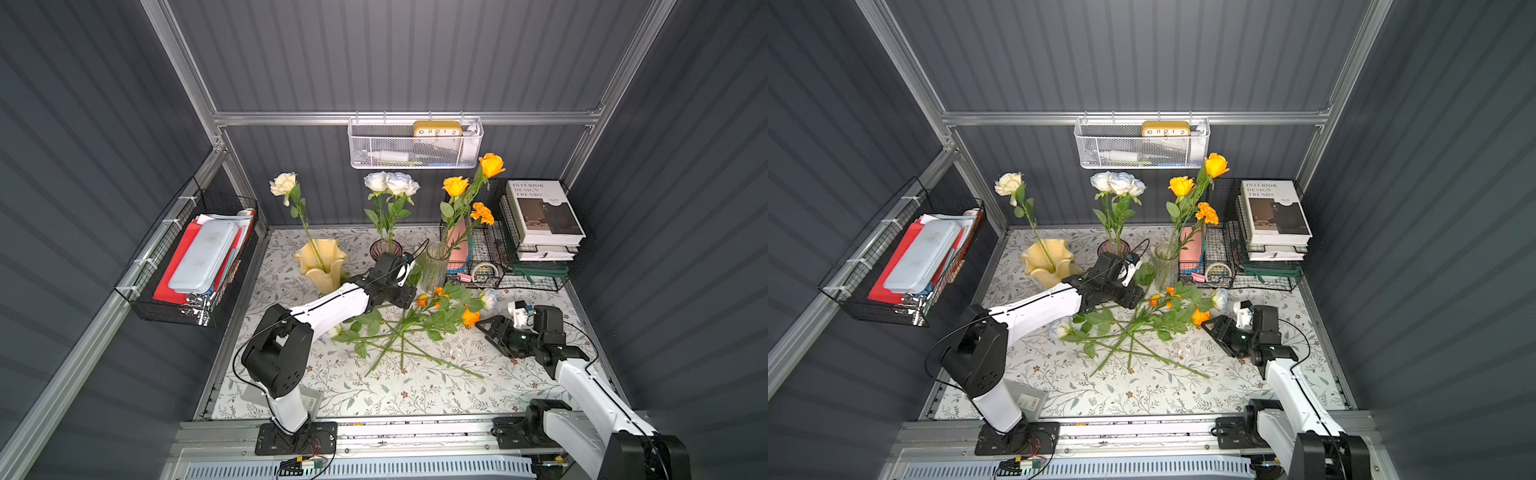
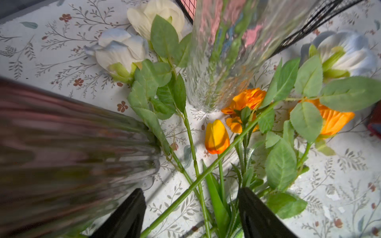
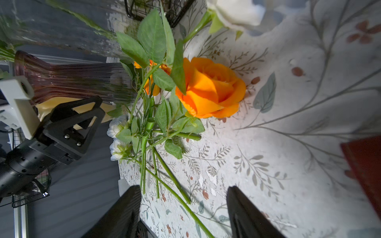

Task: Arrange the flowers in different vases according to their colors
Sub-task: Pick up the flower at the center of the board.

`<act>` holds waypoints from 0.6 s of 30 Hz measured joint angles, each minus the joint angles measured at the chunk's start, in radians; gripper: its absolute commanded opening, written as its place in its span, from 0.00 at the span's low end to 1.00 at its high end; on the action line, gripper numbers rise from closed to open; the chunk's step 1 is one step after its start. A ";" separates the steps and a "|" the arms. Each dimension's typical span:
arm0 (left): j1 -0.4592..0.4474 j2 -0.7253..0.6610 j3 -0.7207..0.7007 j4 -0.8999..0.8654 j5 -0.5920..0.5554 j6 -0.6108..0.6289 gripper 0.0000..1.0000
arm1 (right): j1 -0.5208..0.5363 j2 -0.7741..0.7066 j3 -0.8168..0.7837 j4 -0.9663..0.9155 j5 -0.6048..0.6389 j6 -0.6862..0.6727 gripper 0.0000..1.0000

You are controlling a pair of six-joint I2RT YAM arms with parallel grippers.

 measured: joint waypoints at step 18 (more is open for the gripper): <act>-0.020 0.202 0.132 -0.069 -0.051 0.213 0.71 | -0.024 0.040 -0.012 0.002 -0.025 -0.003 0.71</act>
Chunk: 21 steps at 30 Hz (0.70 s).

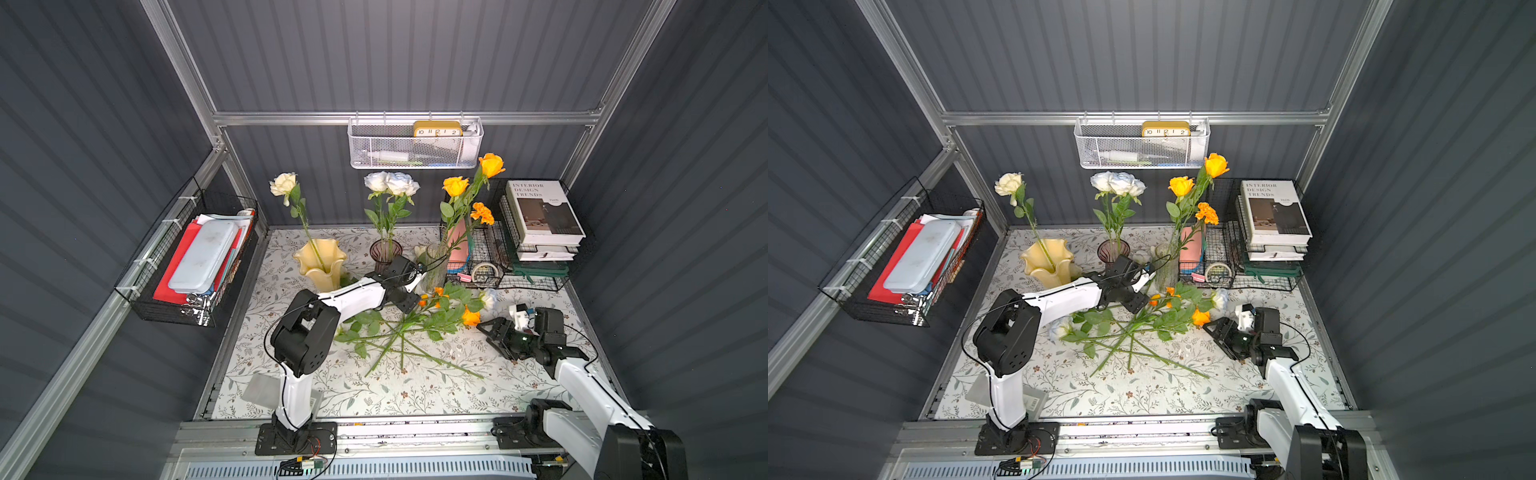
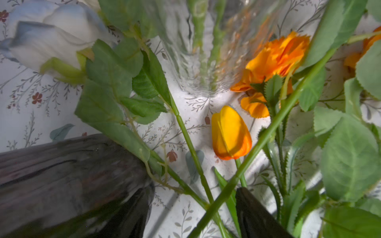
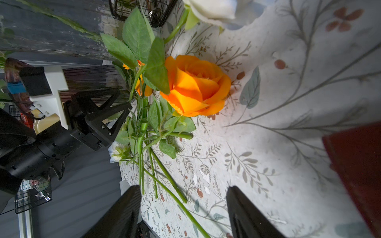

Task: Arrange the flowers in different vases according to their colors
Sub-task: Pick up the flower at the center of the board.

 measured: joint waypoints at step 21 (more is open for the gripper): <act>-0.006 0.074 0.064 0.015 -0.012 0.045 0.39 | -0.002 0.000 0.000 0.000 -0.016 -0.004 0.71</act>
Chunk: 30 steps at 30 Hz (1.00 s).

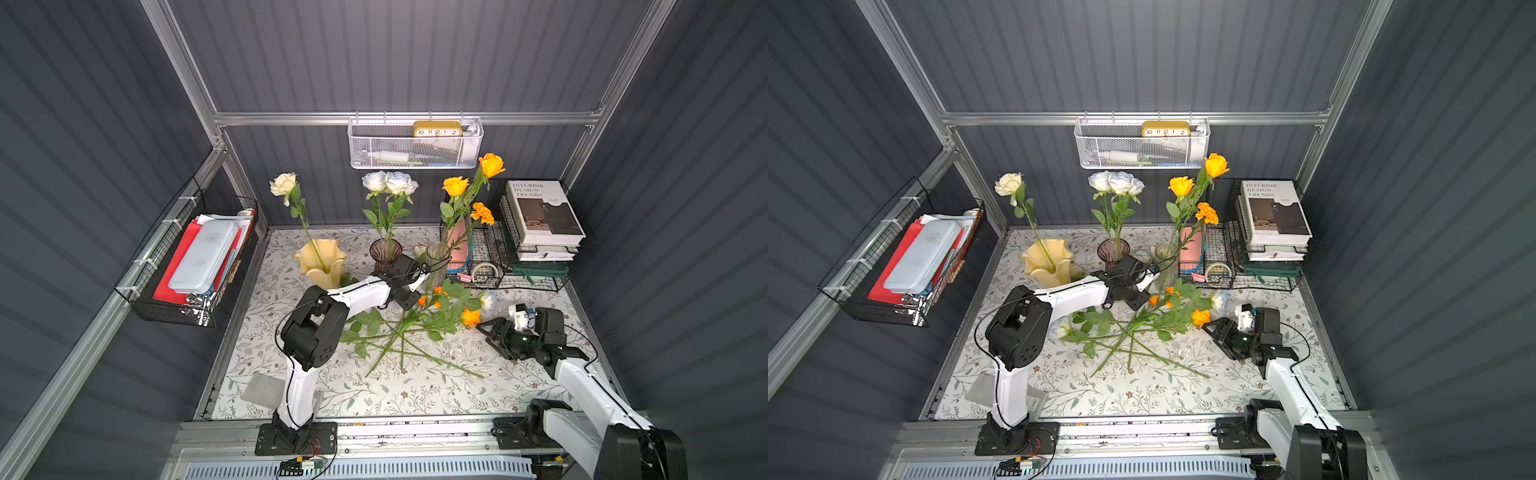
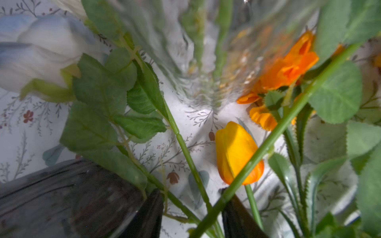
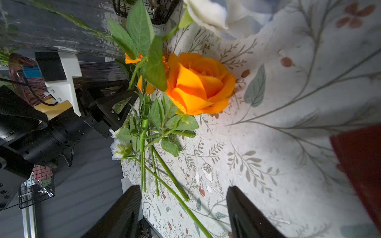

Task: Arrange the flowers in different vases according to their colors
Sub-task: Pick up the flower at the center of the board.

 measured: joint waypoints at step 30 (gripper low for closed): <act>-0.183 -0.345 0.063 -0.045 0.099 0.033 0.12 | -0.001 -0.130 -0.010 -0.033 -0.019 0.005 0.71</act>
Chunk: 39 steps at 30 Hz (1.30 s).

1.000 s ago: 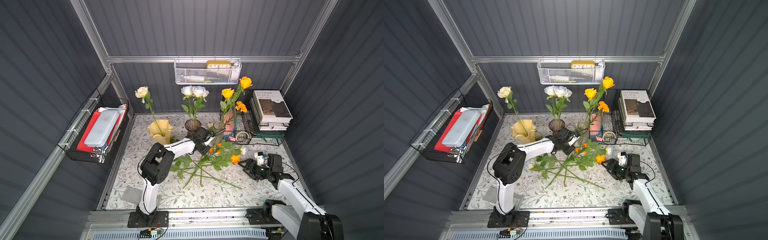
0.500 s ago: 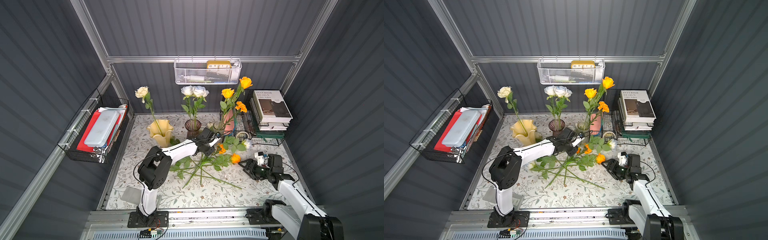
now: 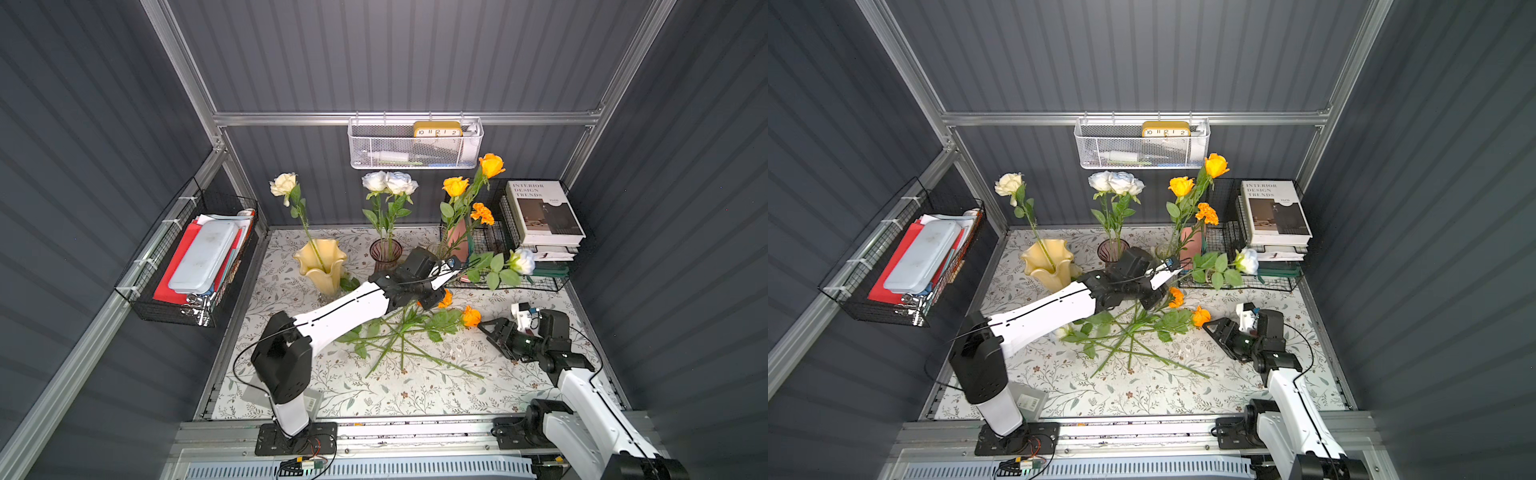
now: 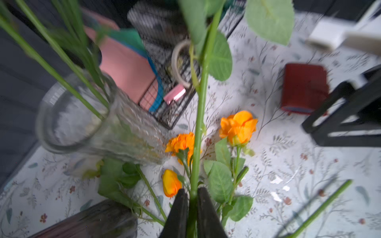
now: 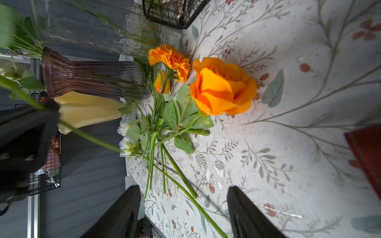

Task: Arrange the flowers in different vases according to their colors
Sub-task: Pick up the flower at the center of the board, then insert the flower into the vase.

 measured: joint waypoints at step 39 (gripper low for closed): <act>0.459 -0.094 -0.256 1.503 0.163 -0.493 0.00 | 0.000 0.152 -0.003 0.043 -0.034 -0.019 0.72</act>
